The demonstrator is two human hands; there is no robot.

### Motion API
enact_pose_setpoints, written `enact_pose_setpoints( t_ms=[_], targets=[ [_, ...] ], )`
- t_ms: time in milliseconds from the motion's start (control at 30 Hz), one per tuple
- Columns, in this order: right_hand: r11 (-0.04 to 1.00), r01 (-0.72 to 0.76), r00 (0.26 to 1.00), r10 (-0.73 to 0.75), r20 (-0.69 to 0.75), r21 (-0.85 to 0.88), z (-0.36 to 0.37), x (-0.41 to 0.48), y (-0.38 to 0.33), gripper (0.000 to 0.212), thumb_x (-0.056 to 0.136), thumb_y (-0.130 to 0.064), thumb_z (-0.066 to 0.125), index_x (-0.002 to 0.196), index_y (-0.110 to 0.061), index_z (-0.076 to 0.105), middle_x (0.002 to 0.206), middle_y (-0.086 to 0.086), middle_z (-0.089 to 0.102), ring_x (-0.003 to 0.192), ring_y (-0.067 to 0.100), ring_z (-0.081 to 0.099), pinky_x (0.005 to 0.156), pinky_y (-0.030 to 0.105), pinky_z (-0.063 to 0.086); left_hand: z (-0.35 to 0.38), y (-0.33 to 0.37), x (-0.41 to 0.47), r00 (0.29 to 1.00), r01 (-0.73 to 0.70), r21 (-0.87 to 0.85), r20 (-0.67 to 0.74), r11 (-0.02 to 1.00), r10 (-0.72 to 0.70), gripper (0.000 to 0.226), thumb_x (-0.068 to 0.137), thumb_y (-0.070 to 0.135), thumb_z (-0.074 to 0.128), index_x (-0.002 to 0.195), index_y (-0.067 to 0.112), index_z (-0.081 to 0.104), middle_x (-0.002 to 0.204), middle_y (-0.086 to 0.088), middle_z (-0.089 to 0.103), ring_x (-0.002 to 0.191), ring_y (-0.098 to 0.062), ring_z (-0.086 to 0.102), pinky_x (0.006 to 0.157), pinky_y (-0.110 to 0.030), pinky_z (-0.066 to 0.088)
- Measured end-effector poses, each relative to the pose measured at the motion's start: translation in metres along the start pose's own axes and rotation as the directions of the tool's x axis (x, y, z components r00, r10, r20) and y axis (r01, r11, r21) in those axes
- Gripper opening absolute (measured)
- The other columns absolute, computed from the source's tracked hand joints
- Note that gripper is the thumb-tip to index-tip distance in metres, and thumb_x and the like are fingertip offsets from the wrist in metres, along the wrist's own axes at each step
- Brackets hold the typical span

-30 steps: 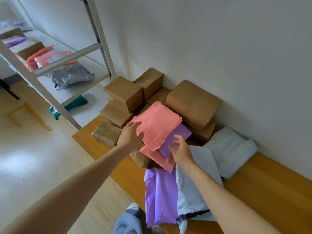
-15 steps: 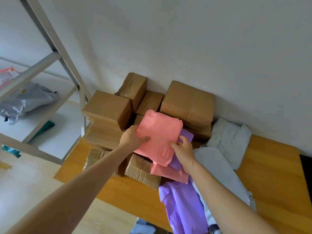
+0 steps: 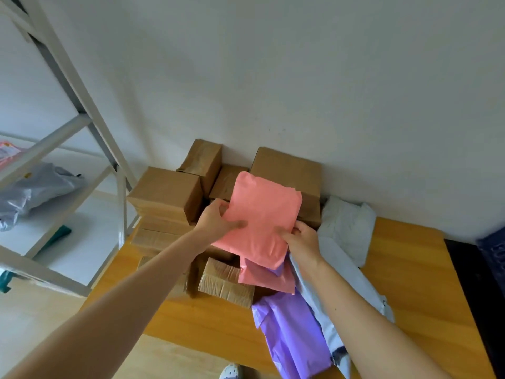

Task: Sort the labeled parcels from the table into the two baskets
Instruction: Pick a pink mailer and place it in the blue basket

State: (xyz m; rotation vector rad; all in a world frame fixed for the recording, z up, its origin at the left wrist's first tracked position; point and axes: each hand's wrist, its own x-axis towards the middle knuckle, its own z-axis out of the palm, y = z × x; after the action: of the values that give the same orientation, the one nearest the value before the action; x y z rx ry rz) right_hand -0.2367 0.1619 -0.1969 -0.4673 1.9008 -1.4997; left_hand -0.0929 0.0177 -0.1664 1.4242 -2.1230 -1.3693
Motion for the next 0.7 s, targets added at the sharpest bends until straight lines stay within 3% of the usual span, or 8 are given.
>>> enact_pose_setpoints(
  t_ms=[100,167,267,367,467,567,633,700],
  targets=[
    [0.999,0.044,0.998,-0.044,-0.046,0.01,-0.018,-0.011,-0.009,0.03,0.082,-0.004,0.069,0.11,-0.01,0.061,0.099,0.004,0.068,0.087,0.016,0.065,0.072,0.022,0.052,0.005,0.018,-0.022,1.0,-0.008,-0.041,-0.005,0.999,0.008,0.065,0.068,0.036,0.084,0.119,0.017,0.049,0.109,0.001,0.057,0.096,-0.018,0.056,0.074,-0.028,0.046],
    [0.997,0.07,0.996,-0.068,-0.057,0.04,-0.033,-0.023,-0.014,0.032,0.081,-0.001,0.067,0.111,-0.01,0.06,0.096,0.0,0.067,0.081,0.007,0.063,0.061,0.011,0.049,0.009,0.028,-0.04,1.0,-0.006,-0.063,-0.017,0.998,0.005,0.065,0.068,0.036,0.084,0.118,0.018,0.048,0.107,0.002,0.056,0.093,-0.016,0.056,0.069,-0.026,0.045],
    [0.993,0.091,0.994,-0.087,-0.062,0.073,-0.05,-0.037,-0.015,0.031,0.081,0.002,0.066,0.108,-0.012,0.061,0.09,-0.005,0.067,0.076,0.002,0.062,0.056,0.008,0.046,0.016,0.036,-0.06,1.0,-0.017,-0.106,-0.004,0.994,0.017,0.056,0.069,0.032,0.084,0.114,0.02,0.053,0.105,0.003,0.06,0.094,-0.018,0.059,0.073,-0.03,0.048],
    [0.99,0.115,0.993,-0.115,-0.015,0.077,-0.073,-0.053,-0.014,0.032,0.078,0.008,0.063,0.102,-0.013,0.064,0.09,-0.001,0.071,0.076,0.007,0.064,0.062,0.016,0.049,0.024,0.044,-0.083,0.997,-0.072,-0.104,-0.001,0.992,0.072,0.041,0.071,0.024,0.083,0.106,0.018,0.062,0.1,-0.001,0.065,0.093,-0.021,0.062,0.078,-0.033,0.051],
    [0.984,0.177,0.984,-0.176,-0.023,0.038,-0.088,-0.069,-0.014,0.024,0.075,0.005,0.069,0.087,-0.016,0.067,0.081,-0.003,0.072,0.073,0.004,0.063,0.061,0.016,0.05,0.03,0.049,-0.099,0.985,-0.17,0.006,-0.024,0.985,0.171,0.031,0.076,0.019,0.08,0.103,0.012,0.066,0.103,-0.007,0.065,0.103,-0.027,0.058,0.09,-0.038,0.048],
    [0.952,0.298,0.95,-0.288,-0.124,0.075,-0.093,-0.086,-0.017,0.024,0.077,0.002,0.071,0.082,-0.02,0.066,0.076,-0.009,0.07,0.07,-0.003,0.063,0.062,0.012,0.049,0.033,0.053,-0.11,0.967,-0.238,0.186,-0.049,0.953,0.25,0.038,0.079,0.026,0.077,0.112,0.011,0.067,0.115,-0.011,0.062,0.119,-0.029,0.047,0.102,-0.044,0.038],
    [0.925,0.379,0.913,-0.366,-0.183,0.041,-0.096,-0.095,-0.021,0.026,0.079,0.003,0.07,0.08,-0.022,0.064,0.077,-0.005,0.069,0.073,0.003,0.063,0.066,0.015,0.049,0.035,0.056,-0.116,0.965,-0.249,0.14,-0.047,0.958,0.257,0.047,0.081,0.028,0.077,0.123,0.013,0.062,0.121,-0.007,0.06,0.121,-0.025,0.046,0.104,-0.043,0.038],
    [0.896,0.444,0.872,-0.437,-0.221,-0.02,-0.098,-0.101,-0.026,0.028,0.08,0.004,0.069,0.075,-0.022,0.061,0.072,-0.004,0.065,0.07,0.007,0.06,0.064,0.017,0.046,0.037,0.061,-0.123,0.959,-0.272,0.033,-0.074,0.962,0.274,0.049,0.08,0.023,0.077,0.125,0.014,0.059,0.114,0.0,0.06,0.11,-0.02,0.052,0.093,-0.031,0.044]
  ],
)
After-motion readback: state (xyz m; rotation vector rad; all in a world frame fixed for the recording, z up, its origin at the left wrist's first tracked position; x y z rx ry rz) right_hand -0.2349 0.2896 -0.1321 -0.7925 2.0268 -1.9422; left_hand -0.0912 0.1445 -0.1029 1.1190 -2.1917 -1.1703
